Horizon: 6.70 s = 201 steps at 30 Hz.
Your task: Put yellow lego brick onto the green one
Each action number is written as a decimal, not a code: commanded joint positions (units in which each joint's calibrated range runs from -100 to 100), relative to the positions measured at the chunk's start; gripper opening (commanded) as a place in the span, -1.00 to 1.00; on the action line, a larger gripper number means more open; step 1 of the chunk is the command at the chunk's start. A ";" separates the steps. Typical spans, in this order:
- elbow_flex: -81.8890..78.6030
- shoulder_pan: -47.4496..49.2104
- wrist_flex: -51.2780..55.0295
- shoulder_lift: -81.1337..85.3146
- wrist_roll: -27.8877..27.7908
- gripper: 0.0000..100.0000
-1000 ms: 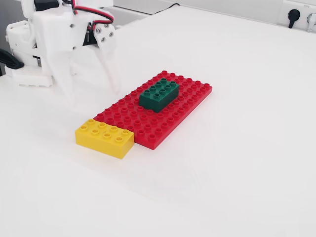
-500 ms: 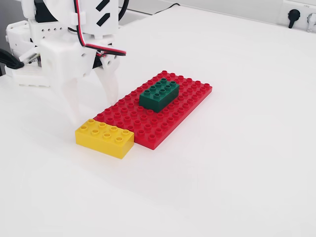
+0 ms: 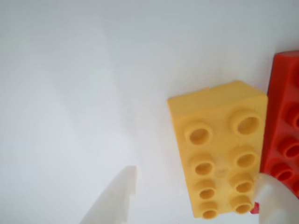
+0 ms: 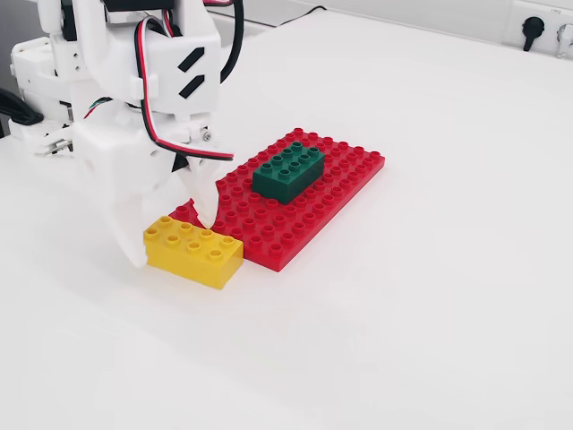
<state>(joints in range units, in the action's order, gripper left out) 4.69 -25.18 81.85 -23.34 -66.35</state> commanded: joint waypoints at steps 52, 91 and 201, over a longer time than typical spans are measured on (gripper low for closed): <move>2.41 0.56 0.33 -4.18 -4.50 -0.48; 7.01 0.86 5.61 -4.01 -2.21 -0.67; -54.53 33.21 -22.33 54.05 73.50 -0.66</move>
<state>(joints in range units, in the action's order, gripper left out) -49.68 8.74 60.07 30.01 7.54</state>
